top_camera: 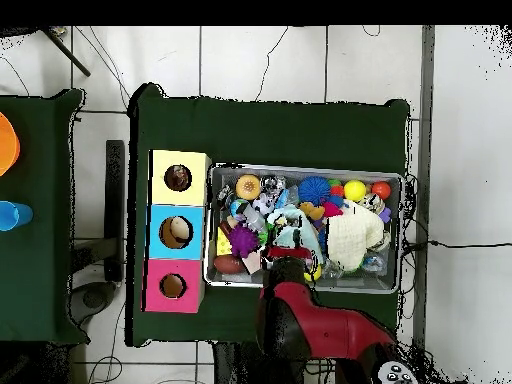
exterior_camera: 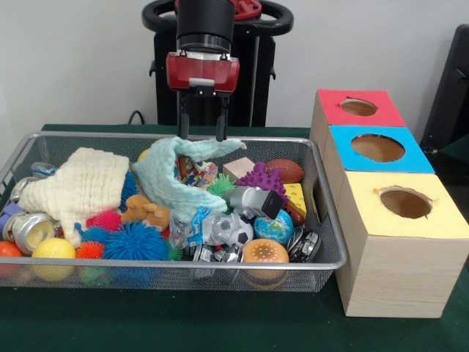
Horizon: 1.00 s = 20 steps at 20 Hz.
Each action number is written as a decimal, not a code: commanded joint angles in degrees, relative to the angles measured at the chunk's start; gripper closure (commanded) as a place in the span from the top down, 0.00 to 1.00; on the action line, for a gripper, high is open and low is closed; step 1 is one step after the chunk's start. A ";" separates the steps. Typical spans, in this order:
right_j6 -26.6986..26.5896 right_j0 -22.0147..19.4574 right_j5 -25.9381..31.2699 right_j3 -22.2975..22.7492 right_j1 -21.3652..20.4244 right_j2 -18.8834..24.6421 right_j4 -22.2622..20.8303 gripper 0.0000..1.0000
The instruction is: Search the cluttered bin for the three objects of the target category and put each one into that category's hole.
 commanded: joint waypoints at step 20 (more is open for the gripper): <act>5.59 -9.43 19.72 -3.97 -6.35 16.34 -1.92 1.00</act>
